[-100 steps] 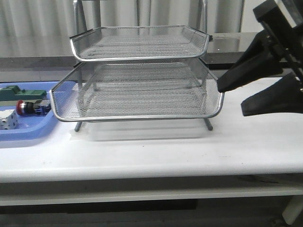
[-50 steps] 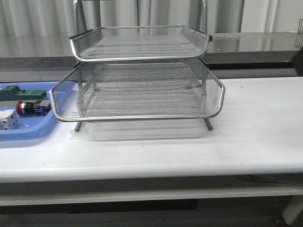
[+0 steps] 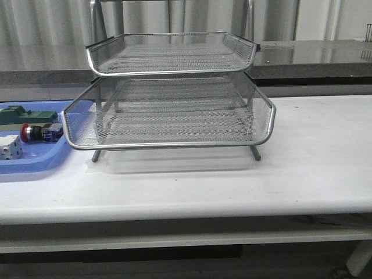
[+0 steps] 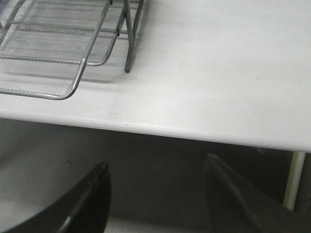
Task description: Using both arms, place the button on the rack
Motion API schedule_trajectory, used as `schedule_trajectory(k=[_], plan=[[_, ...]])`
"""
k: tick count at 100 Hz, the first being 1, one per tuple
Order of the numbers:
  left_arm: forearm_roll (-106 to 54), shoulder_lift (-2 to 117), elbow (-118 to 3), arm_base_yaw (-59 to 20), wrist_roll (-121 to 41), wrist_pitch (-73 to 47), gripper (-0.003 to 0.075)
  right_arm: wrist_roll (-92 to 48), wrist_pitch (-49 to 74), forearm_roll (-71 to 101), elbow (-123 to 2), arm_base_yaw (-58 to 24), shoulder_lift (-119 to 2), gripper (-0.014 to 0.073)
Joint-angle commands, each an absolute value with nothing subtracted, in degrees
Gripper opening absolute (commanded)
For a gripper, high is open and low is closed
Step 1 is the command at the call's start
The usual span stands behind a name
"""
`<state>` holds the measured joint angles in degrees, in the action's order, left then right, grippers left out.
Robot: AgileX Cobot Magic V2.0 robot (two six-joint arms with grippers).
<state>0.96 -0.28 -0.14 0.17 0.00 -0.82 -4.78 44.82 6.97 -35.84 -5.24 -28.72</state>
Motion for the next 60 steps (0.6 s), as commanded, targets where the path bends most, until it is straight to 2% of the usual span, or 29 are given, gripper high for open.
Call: schedule_trajectory(k=[1,35,44,60], plan=[[0.6,-2.1,3.0,-0.3,0.7,3.8,-0.0021,-4.4,43.2,5.2,-37.2,-5.1,-25.3,0.0433],[0.6,-2.1,3.0,-0.3,0.7,3.8,-0.0021,-4.5,44.5,3.4,-37.2,-5.1,-19.7,0.0421],[0.6,-2.1,3.0,-0.3,0.7,3.8,-0.0021,-4.5,45.0,3.4,-37.2,-5.1,-19.7,0.0335],[0.6,-2.1,3.0,-0.3,0.7,3.8,-0.0021,-4.5,45.4,3.4,-37.2,-5.1,-19.7,0.0069]])
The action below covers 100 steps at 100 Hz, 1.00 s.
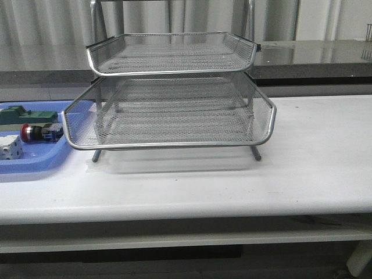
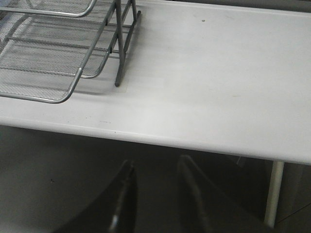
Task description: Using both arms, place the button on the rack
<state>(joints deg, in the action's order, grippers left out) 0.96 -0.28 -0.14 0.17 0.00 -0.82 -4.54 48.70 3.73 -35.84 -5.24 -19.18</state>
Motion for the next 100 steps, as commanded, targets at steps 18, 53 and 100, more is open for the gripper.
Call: schedule_trajectory(k=[18,53,100], plan=[[0.6,-2.1,3.0,-0.3,0.7,3.8,-0.0021,-4.5,45.8,3.4,-37.2,-5.1,-19.7,-0.0071],[0.6,-2.1,3.0,-0.3,0.7,3.8,-0.0021,-4.5,45.9,3.4,-37.2,-5.1,-19.7,-0.0071],[0.6,-2.1,3.0,-0.3,0.7,5.9,-0.0021,-4.5,45.9,3.4,-37.2,-5.1,-19.7,-0.0071]])
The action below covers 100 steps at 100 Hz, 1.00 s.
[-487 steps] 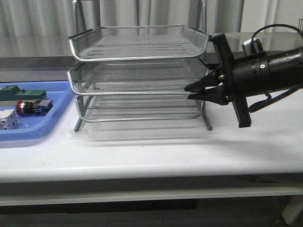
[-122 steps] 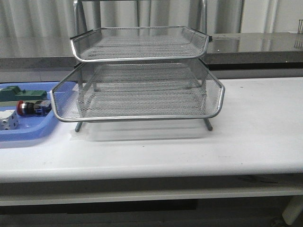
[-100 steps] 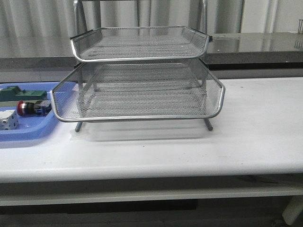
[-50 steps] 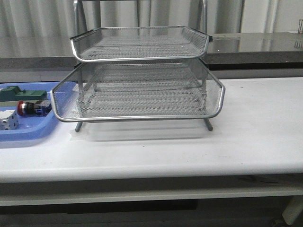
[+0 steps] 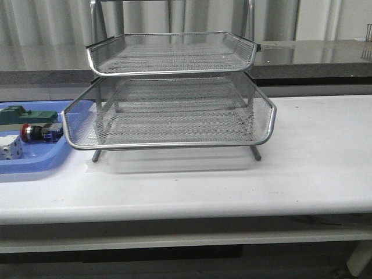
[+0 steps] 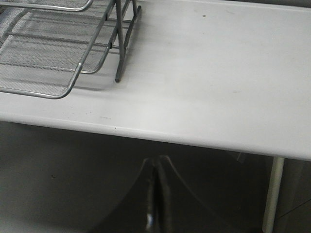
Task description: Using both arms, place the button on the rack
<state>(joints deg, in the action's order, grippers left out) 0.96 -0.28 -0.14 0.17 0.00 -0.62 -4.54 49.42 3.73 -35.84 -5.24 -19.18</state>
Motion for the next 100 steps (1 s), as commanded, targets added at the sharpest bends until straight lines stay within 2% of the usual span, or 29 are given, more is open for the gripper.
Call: schedule_trajectory(k=[1,16,41,100], plan=[[0.6,-2.1,3.0,-0.3,0.7,6.2,-0.0021,-4.5,45.9,3.4,-37.2,-5.1,-19.7,-0.0071],[0.0,-2.0,1.7,-0.3,0.7,10.9,-0.0021,-4.5,45.9,3.5,-37.2,-5.1,-19.7,-0.0071],[-14.3,4.2,-7.3,-0.3,0.7,5.7,-0.0021,-4.5,45.9,3.5,-37.2,-5.1,-19.7,-0.0071],[-5.0,50.8,-47.2,-0.3,0.0,-22.7,-0.0021,-4.5,45.9,3.5,-37.2,-5.1,-19.7,-0.0071]])
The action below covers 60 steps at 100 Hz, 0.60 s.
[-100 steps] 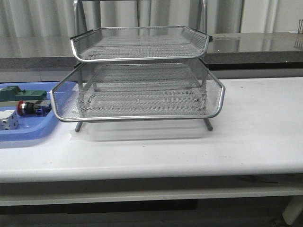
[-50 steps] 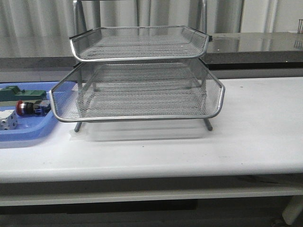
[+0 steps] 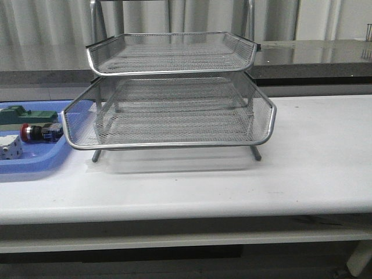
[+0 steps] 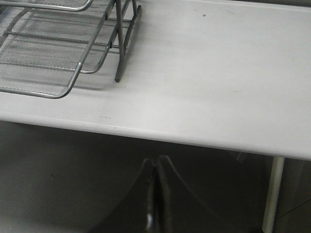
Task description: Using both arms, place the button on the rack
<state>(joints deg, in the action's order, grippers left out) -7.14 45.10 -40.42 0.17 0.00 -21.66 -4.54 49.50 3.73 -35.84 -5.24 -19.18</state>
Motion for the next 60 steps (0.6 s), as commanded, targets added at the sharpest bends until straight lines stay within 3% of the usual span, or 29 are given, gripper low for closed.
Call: schedule_trajectory(k=[1,26,60], plan=[[-4.5,52.0,-48.1,-0.3,0.0,-23.0,-0.0021,-4.5,45.9,3.5,-37.2,-5.1,-19.7,-0.0071],[1.5,69.8,-61.5,-0.3,-1.5,-30.3,-0.0021,-4.5,45.9,3.5,-37.2,-5.1,-19.7,-0.0071],[1.4,83.7,-73.0,-0.3,-15.2,-41.7,0.0003,-4.5,45.9,3.5,-37.2,-5.1,-19.7,-0.0071]])
